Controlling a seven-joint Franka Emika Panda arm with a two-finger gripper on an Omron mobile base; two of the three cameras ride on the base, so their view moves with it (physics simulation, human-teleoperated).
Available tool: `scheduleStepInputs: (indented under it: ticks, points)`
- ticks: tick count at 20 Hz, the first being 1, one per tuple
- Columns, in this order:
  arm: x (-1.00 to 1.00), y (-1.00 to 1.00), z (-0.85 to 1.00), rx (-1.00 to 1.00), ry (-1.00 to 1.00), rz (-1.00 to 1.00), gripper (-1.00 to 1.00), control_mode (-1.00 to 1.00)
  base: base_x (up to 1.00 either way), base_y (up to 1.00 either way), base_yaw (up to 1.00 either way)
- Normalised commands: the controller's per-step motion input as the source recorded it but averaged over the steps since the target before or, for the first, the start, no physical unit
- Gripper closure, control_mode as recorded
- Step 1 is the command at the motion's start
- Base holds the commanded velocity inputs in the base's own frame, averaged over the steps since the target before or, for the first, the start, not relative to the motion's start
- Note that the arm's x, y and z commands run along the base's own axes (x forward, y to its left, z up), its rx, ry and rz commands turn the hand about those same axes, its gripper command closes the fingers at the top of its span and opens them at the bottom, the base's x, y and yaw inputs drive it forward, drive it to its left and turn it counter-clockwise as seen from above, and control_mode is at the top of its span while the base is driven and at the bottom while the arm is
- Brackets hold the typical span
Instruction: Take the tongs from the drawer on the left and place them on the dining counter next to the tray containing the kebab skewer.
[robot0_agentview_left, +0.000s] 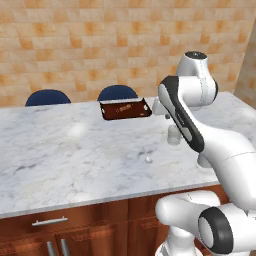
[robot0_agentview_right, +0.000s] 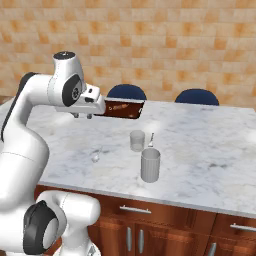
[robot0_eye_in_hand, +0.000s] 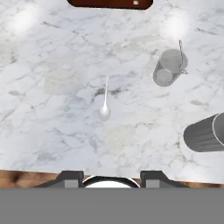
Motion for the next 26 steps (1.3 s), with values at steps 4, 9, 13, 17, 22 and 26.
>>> scheduleStepInputs:
  ticks: [4, 9, 13, 17, 22, 26]
  points:
    - [-0.25, 0.06, -0.05, 0.0, 0.0, 0.01, -1.0, -1.0, 0.0, 0.0, 0.0]
    - [-0.35, 0.79, -0.2, -0.07, -0.04, 0.13, -1.0, -1.0, 0.0, 0.0, 0.0]
    - [-0.21, 1.0, -0.2, -0.21, -0.1, 0.19, -1.0, -1.0, 0.0, 0.0, 0.0]
    - [-0.24, 1.0, -0.09, -0.26, -0.17, 0.28, -1.0, -1.0, 0.0, 0.0, 0.0]
    - [-0.23, 0.87, -0.16, -0.28, -0.11, 0.29, -1.0, -1.0, 0.0, 0.0, 0.0]
    - [-0.05, 0.65, -0.32, -0.25, -0.02, 0.24, -1.0, -1.0, 0.0, 0.0, 0.0]
